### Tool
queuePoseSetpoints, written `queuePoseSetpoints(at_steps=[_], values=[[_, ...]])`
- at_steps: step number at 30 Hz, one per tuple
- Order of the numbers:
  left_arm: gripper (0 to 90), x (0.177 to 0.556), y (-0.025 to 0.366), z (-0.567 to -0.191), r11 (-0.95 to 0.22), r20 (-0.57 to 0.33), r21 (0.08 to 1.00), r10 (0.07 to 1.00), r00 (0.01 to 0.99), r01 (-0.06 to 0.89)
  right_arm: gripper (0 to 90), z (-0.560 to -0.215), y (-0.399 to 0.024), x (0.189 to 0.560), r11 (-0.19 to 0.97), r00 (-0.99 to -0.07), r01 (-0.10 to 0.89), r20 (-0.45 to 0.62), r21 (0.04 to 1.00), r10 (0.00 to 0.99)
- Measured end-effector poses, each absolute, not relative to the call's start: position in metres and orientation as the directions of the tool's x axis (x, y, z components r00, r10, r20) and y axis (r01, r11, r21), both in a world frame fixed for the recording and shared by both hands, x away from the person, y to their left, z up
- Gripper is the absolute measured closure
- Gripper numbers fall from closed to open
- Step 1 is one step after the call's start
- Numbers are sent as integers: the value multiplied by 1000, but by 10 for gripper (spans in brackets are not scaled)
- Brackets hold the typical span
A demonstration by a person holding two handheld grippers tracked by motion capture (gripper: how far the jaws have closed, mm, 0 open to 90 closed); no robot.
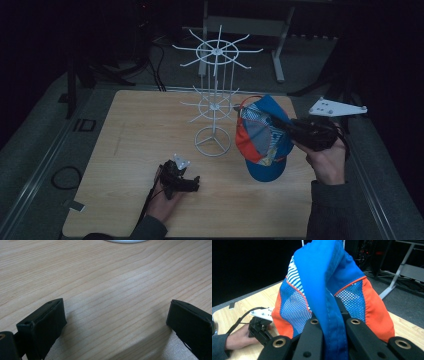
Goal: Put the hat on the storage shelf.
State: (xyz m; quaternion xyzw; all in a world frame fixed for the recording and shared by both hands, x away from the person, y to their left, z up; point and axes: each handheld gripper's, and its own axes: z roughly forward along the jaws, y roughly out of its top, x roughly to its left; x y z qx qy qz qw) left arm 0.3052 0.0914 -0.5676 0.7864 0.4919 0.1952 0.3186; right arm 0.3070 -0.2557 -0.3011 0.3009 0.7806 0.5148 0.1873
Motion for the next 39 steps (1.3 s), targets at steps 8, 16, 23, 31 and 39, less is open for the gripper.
queuePoseSetpoints(at_steps=[8,16,23,31,39], values=[[26,305,91,-568,-313,-6,693,898,440,649,885,-295,-257,308,283,-749,267,13,921,663],[26,305,91,-568,-313,-6,693,898,439,649,884,-291,-258,311,269,-749,262,20,927,662],[26,305,91,-568,-313,-6,693,898,439,649,885,-289,-257,313,273,-752,256,14,927,659],[26,305,91,-568,-313,-6,693,898,439,650,885,-284,-257,314,269,-752,246,9,931,659],[26,305,91,-568,-313,-7,693,898,440,650,885,-277,-260,314,259,-755,232,7,938,655]])
